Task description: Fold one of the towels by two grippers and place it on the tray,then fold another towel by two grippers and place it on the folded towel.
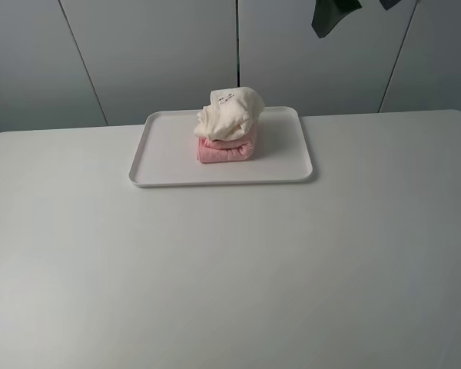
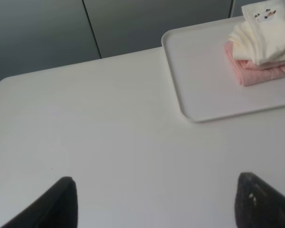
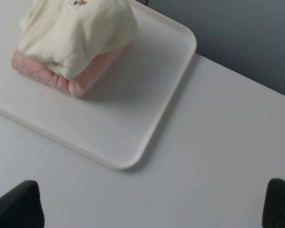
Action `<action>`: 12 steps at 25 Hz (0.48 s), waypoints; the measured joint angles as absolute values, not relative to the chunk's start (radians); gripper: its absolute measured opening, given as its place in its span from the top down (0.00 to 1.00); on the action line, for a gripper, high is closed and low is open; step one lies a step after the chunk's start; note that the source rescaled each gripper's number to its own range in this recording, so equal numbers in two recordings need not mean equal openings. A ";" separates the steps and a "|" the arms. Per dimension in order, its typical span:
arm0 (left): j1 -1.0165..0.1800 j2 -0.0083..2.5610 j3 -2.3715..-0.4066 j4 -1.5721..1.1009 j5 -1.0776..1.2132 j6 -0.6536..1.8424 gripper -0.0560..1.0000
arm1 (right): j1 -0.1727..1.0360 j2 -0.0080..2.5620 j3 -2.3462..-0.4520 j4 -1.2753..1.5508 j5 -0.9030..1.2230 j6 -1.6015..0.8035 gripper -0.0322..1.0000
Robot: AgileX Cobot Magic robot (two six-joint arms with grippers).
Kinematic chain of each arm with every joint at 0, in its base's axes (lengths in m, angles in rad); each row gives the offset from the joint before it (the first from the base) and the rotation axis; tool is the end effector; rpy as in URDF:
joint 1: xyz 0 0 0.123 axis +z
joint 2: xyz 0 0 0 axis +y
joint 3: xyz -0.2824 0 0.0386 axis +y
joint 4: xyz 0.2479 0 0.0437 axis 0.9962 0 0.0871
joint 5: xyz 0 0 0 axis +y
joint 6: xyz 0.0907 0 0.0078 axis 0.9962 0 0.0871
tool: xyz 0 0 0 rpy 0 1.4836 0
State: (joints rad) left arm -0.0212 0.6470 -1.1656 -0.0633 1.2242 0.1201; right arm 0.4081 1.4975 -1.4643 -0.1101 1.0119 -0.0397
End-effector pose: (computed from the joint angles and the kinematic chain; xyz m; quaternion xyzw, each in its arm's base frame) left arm 0.0655 -0.0068 0.4321 0.0668 0.8858 -0.0087 0.4592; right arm 0.2964 0.1189 0.3688 -0.2248 0.9252 0.0028 0.3059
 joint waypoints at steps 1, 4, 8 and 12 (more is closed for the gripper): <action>-0.021 0.611 -1.137 -0.068 1.224 0.105 0.13 | 0.408 1.432 -1.392 -0.110 0.994 -0.030 0.00; -0.021 0.501 -1.030 -0.070 1.224 0.056 0.13 | 0.408 1.256 -1.218 -0.110 0.965 0.008 0.00; -0.021 0.399 -0.896 -0.070 1.227 0.038 0.13 | 0.408 1.037 -1.047 -0.110 0.961 0.050 0.00; -0.021 0.317 -0.784 -0.077 1.229 0.021 0.13 | 0.408 0.810 -0.906 -0.110 0.995 0.070 0.00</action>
State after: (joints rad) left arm -0.0212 0.3174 -0.7840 -0.0772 1.2287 0.0212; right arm 0.4081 0.8097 -0.9063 -0.1101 0.9947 0.0700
